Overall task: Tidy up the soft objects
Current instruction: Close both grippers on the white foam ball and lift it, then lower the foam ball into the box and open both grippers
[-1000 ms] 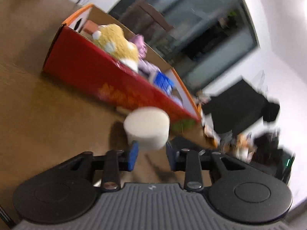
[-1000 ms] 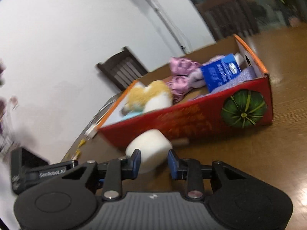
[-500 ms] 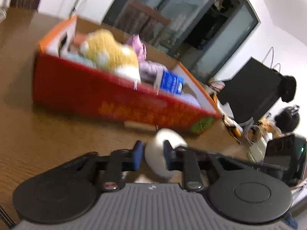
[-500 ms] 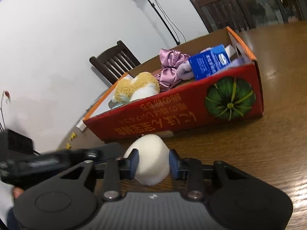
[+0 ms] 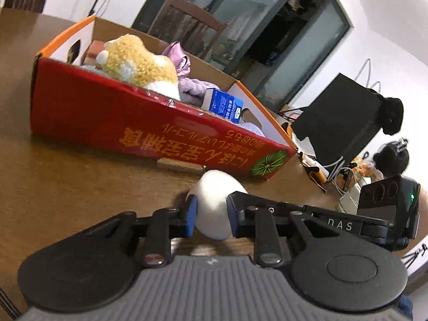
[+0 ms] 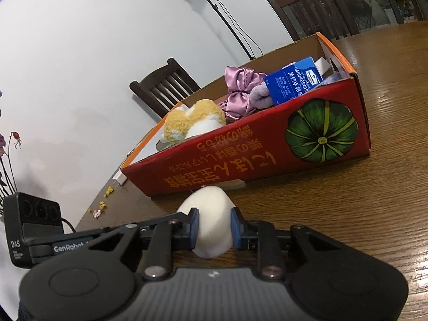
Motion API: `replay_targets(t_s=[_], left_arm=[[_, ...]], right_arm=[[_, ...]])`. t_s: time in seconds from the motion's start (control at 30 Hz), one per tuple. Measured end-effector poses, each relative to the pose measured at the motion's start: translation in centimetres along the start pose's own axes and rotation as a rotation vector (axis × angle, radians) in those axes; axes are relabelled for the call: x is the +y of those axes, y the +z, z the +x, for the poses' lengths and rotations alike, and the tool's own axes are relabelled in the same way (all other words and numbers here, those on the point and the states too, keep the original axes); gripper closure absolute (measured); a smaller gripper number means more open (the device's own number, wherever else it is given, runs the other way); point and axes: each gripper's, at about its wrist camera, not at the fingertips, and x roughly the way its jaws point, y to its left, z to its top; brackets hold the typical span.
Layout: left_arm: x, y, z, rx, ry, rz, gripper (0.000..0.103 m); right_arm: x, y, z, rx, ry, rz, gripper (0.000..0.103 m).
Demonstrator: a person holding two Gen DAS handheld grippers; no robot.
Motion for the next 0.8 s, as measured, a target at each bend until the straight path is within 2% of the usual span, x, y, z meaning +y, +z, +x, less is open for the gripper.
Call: replay_targets(t_s=[0.1,0.17,0.27,0.33,0.4,0.5,0.6,0.7,0.77,0.8], left_arm=[[-1.8,-1.5,-1.6,0.001,0.016,0.007,0.081],[-2.6,-3.0,-3.0,0.008,-0.017,-0.015,0.080],[-4.5,-5.4,-5.0,0.005,-0.050,-0.025,0.081],[-6.4,-5.5,-5.5,-0.007,-0.048,0.034,0.081],[-7.9,-3.7,-5.7,-0.030,-0.063,0.080,0.081],[-9.7,0.5,-5.9,-0.106,-0.083,0.148,0.080],[-9.7,5.6,-3.9,-0.138,-0.052,0.159,0.080],[-7.3,10.5,0.4,-0.074,-0.003,0.112,0.081],[-5.0,12.9,3.6,-0.019,0.037,0.047,0.081],[-4.2,13.8,5.1,0.001,0.069,0.051,0.081]], right_arm=[[1.4,-0.8,-1.1,0.000,-0.041,-0.017,0.080],[2.7,-2.5,-3.1,-0.026,-0.060,-0.049,0.081],[3.2,-5.2,-6.8,-0.039,-0.038,-0.005,0.081],[3.8,-6.2,-9.0,-0.052,-0.046,0.001,0.081],[4.6,-5.8,-10.5,-0.082,-0.068,-0.026,0.081],[5.8,-2.1,-12.0,-0.155,-0.063,-0.096,0.081],[5.9,3.5,-10.9,-0.186,-0.033,-0.130,0.081],[4.5,9.0,-6.7,-0.132,-0.042,-0.108,0.081],[3.1,11.9,-2.6,-0.061,-0.080,-0.107,0.081],[1.9,13.3,-0.4,-0.021,-0.087,-0.079,0.081]])
